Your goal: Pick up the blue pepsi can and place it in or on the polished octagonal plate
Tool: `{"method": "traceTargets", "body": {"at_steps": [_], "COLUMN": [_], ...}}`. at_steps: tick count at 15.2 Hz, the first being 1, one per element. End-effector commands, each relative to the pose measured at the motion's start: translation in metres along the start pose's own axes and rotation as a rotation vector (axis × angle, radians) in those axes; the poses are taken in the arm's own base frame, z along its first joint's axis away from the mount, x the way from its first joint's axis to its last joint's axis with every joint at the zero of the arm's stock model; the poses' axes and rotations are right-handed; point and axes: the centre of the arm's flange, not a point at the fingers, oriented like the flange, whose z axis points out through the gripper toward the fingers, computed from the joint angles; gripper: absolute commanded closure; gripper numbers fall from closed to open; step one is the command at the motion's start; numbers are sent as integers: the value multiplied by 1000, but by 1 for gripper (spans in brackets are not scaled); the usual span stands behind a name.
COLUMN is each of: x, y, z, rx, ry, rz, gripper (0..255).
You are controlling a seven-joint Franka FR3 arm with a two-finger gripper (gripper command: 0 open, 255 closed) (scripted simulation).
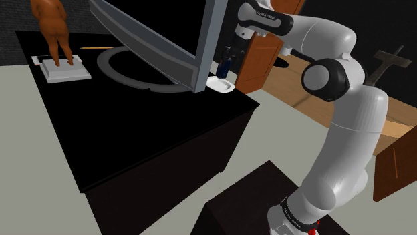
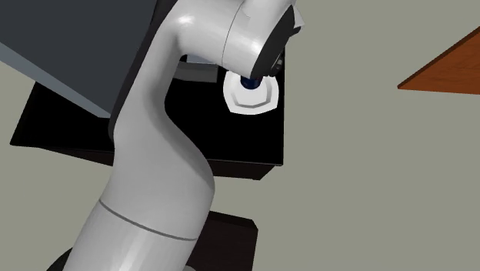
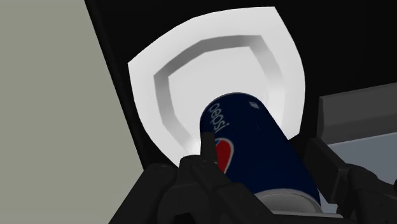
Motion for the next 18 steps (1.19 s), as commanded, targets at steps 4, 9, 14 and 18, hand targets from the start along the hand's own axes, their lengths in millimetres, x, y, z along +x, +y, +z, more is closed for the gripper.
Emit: {"method": "traceTargets", "body": {"at_steps": [4, 9, 14, 18], "x": [-3, -6, -6, -6], "y": [3, 5, 5, 5], "z": [27, 49, 49, 49], "rx": [0, 0, 0, 0], "ry": [1, 1, 1, 1], "rz": [0, 0, 0, 0], "gripper": [255, 255, 255, 0]}}
